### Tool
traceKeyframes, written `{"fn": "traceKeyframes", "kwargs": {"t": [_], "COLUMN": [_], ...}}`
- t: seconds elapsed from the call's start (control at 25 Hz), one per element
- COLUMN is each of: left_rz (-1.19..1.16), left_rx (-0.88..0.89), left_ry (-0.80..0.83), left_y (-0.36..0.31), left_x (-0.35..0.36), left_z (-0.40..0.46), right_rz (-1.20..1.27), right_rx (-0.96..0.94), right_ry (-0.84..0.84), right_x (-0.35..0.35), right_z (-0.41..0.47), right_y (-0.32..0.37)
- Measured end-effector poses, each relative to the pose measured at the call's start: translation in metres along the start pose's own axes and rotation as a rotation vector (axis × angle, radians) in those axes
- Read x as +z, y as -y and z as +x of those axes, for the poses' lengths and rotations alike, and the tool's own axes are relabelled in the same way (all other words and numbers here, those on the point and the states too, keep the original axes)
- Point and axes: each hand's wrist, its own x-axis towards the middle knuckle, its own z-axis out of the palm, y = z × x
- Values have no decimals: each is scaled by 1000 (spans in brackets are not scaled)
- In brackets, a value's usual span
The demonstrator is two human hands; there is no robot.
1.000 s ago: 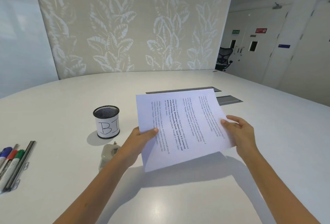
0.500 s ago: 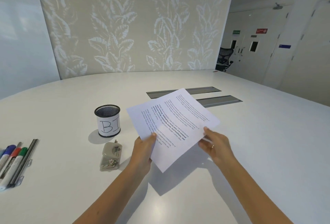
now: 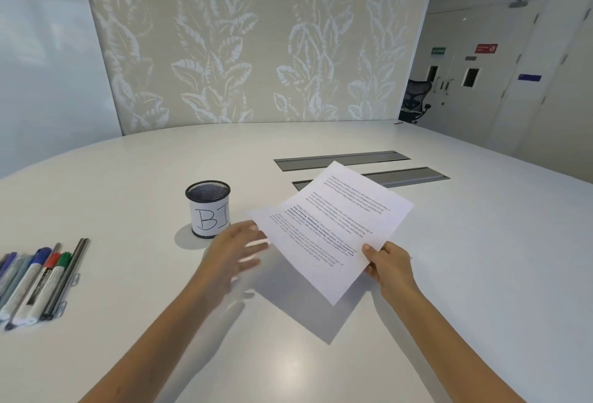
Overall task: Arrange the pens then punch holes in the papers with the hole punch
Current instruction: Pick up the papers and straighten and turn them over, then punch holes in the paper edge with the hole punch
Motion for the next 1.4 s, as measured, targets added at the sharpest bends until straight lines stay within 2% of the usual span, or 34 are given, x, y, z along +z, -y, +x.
{"fn": "traceKeyframes", "kwargs": {"t": [0.16,0.24,0.28,0.36,0.44,0.52,0.84,1.16,1.4], "left_rz": [400,699,750,681,650,615,143,21,-13], "left_rx": [173,105,23,-150,-226,-223,-205,-131,-103], "left_ry": [-177,-284,-278,-178,-109,-79,78,101,98], "left_y": [-4,2,2,3,4,3,4,12,10], "left_x": [-48,-66,-72,-74,-73,-76,-96,-112,-104], "left_z": [5,15,19,24,26,30,32,27,27], "right_rz": [-86,-112,-118,-121,-144,-187,-329,-413,-437], "right_rx": [-10,-28,-35,-65,-108,-142,-319,-422,-454], "right_ry": [17,54,77,128,157,153,85,13,20], "right_x": [-13,-16,-16,-14,-10,-9,0,13,13], "right_z": [3,1,-3,-11,-20,-26,-63,-96,-105], "right_y": [-6,-6,-3,2,8,10,21,31,36]}}
